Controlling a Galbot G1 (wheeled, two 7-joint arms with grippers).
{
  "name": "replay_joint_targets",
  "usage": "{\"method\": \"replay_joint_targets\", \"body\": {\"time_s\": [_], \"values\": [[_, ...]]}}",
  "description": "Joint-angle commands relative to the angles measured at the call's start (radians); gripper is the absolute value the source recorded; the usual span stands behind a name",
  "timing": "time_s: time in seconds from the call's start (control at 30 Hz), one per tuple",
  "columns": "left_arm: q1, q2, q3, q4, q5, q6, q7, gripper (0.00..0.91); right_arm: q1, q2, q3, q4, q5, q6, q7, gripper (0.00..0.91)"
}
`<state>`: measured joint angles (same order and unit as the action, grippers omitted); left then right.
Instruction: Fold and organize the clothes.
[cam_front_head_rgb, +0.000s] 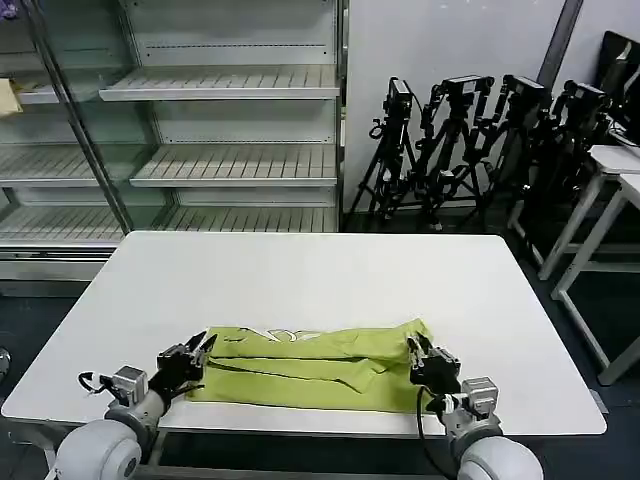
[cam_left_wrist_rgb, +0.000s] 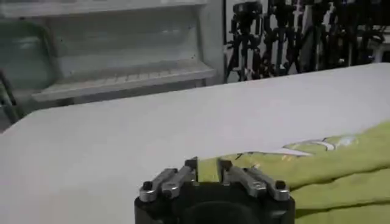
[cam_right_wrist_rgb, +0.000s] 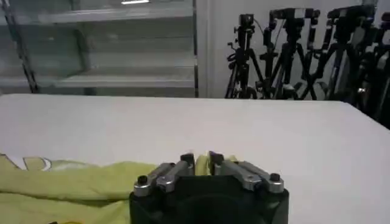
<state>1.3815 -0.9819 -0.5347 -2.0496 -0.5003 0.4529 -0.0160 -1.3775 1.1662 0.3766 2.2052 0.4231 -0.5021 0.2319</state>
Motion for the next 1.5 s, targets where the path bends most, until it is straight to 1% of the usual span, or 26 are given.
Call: {"method": "replay_joint_targets", "body": {"time_s": [0.03,0.1,0.23,0.4,0.7,0.73,0.77,0.8,0.83,0.87,1.17,1.5], "values": [[0.036,-0.027,0.005,-0.117,-0.106,0.018,-0.212,0.907,-0.033,-0.001,0.051,0.022,-0.01,0.02,-0.005,0.907],[0.036,-0.042,0.028,-0.127,-0.162,0.028,-0.278,0.907,-0.035,-0.001,0.05,0.02,-0.01,0.022,-0.004,0.907],[0.029,-0.08,0.078,-0.093,-0.204,0.007,-0.355,0.907,-0.042,0.001,0.045,0.015,-0.021,0.03,-0.004,0.907],[0.022,-0.101,0.093,-0.037,-0.204,-0.001,-0.365,0.907,-0.046,0.001,0.044,0.007,-0.028,0.037,-0.005,0.907],[0.019,-0.13,0.121,-0.005,-0.186,-0.01,-0.345,0.907,-0.051,0.007,0.035,-0.001,-0.049,0.046,-0.005,0.907],[0.017,-0.132,0.122,0.003,-0.177,-0.021,-0.337,0.907,-0.053,0.008,0.036,0.0,-0.049,0.046,-0.005,0.907],[0.017,-0.134,0.124,0.019,-0.168,-0.052,-0.329,0.907,-0.055,0.008,0.037,0.001,-0.048,0.045,-0.004,0.907],[0.016,-0.137,0.124,0.022,-0.158,-0.054,-0.328,0.806,-0.059,0.008,0.041,0.003,-0.048,0.045,-0.004,0.907],[0.016,-0.142,0.124,0.024,-0.164,-0.053,-0.329,0.544,-0.061,0.008,0.044,0.004,-0.048,0.045,-0.004,0.907],[0.018,-0.148,0.124,0.025,-0.173,-0.053,-0.332,0.01,-0.063,0.007,0.047,0.005,-0.048,0.046,-0.004,0.907],[0.016,-0.166,0.134,0.021,-0.195,-0.053,-0.328,0.01,-0.07,0.01,0.048,0.008,-0.052,0.046,-0.004,0.907],[0.018,-0.153,0.122,0.017,-0.181,-0.056,-0.324,0.01,-0.064,0.015,0.033,0.0,-0.062,0.05,-0.004,0.907]]}}
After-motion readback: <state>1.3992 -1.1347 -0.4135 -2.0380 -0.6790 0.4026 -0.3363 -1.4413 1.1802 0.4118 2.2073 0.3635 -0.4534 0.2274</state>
